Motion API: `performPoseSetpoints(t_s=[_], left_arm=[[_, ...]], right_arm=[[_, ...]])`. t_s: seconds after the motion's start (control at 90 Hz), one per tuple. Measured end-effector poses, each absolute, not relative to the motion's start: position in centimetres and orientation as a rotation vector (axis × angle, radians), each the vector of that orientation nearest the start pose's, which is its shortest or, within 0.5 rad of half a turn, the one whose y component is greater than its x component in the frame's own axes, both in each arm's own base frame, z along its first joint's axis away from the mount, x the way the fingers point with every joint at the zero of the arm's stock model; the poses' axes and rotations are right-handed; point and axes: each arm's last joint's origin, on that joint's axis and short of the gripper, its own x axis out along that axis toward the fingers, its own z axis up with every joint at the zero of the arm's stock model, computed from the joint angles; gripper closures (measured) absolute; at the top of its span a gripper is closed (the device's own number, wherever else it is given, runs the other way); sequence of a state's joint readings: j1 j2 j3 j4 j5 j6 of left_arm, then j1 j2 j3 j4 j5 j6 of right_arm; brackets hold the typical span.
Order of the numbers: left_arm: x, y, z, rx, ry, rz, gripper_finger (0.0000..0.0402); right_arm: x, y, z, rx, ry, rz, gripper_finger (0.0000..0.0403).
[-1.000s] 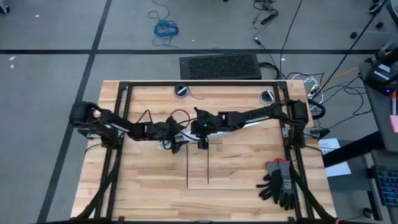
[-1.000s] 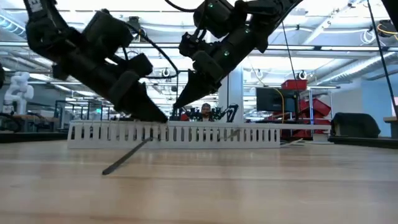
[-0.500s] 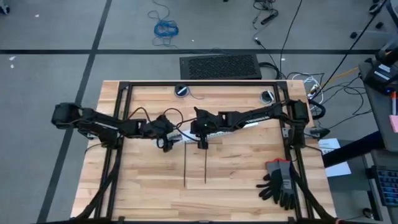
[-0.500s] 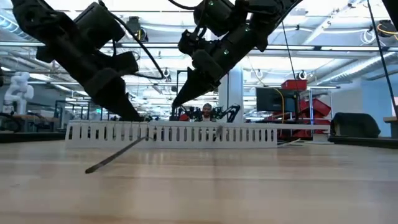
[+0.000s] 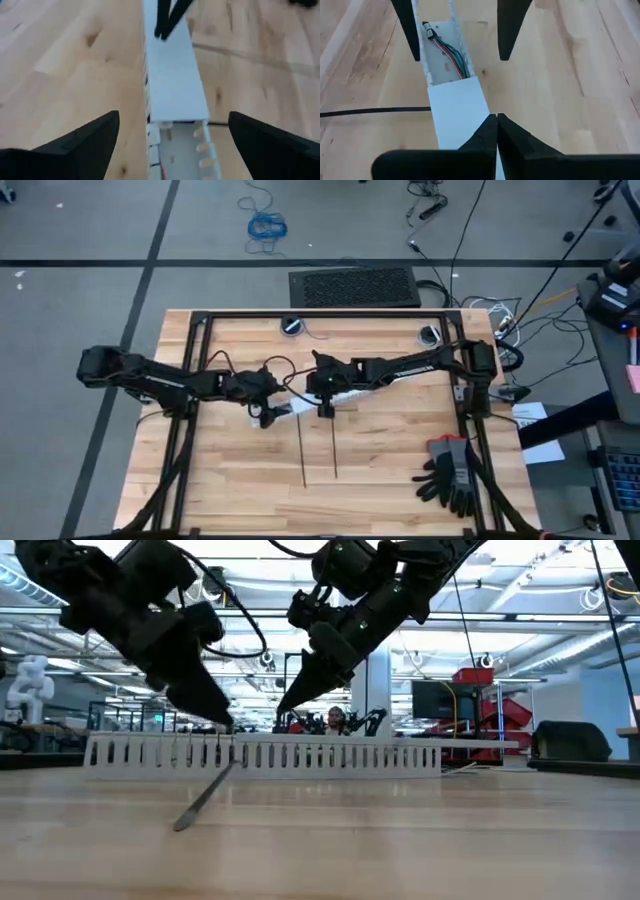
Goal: Ziptie cables
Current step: Close the cable duct
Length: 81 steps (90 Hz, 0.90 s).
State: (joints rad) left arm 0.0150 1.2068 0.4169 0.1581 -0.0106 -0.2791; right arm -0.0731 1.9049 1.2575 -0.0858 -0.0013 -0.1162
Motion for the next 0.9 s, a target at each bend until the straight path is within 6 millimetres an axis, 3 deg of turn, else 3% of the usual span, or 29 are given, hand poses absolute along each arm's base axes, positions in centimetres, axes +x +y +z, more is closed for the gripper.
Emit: performPoseSetpoints(t_s=[0.167, 0.378, 0.9], left_arm=[[21.6, -1.2, 15.0, -0.304, 0.661, 0.179, 0.0031], [21.2, -2.9, 14.9, -0.222, 0.557, 0.3, 0.0031], [22.1, -3.6, 10.2, -0.199, 0.627, 0.332, 0.0031]], right_arm=[[40.8, -3.0, 18.6, -0.083, 0.739, -0.025, 0.0403], [40.4, -3.1, 17.9, -0.081, 0.749, -0.028, 0.0403], [40.2, -2.7, 17.4, -0.079, 0.727, -0.018, 0.0403]])
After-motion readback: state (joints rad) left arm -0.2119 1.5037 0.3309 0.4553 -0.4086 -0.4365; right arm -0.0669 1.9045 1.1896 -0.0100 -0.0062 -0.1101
